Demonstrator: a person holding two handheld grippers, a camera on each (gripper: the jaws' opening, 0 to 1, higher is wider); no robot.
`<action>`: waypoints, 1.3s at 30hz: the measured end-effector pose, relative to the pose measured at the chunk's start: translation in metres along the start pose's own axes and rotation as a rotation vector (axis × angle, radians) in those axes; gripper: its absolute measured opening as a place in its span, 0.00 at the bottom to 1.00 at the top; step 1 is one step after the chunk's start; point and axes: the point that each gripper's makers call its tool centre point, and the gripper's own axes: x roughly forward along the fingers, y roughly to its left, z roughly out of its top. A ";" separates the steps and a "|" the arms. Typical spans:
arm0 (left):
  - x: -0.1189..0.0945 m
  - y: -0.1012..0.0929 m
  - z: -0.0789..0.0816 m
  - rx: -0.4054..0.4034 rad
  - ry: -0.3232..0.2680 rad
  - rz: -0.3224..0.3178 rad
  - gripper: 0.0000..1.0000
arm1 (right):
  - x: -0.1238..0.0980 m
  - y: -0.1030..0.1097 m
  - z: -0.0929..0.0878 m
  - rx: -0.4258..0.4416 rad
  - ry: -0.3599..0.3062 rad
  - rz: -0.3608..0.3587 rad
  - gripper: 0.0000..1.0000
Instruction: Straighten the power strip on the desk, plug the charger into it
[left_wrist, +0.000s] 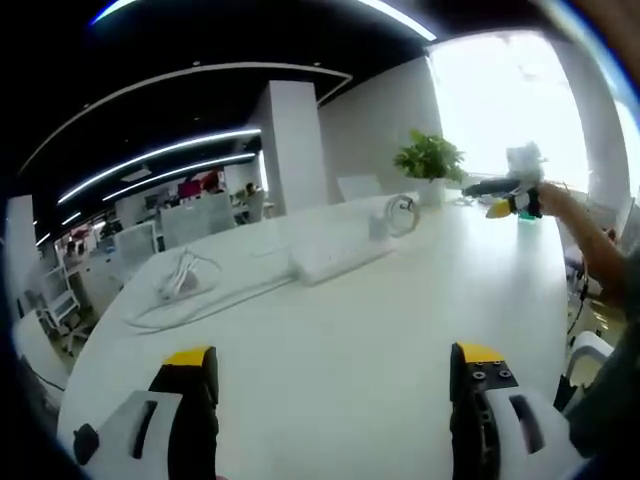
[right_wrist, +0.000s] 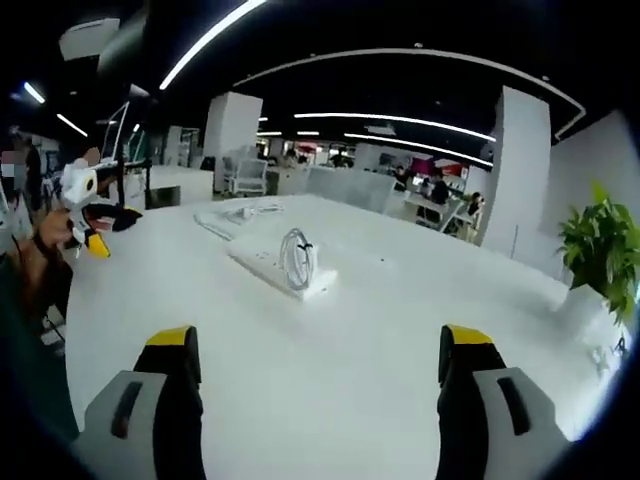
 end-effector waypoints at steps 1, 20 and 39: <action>0.000 0.000 0.000 0.000 -0.001 0.001 0.99 | -0.003 0.000 -0.002 0.013 -0.003 -0.004 0.99; -0.004 0.002 0.003 -0.013 -0.023 0.006 0.99 | -0.031 0.030 -0.042 0.106 0.028 -0.091 1.00; -0.007 0.000 0.007 -0.033 -0.050 -0.008 0.99 | -0.020 0.040 -0.047 0.124 0.041 -0.035 1.00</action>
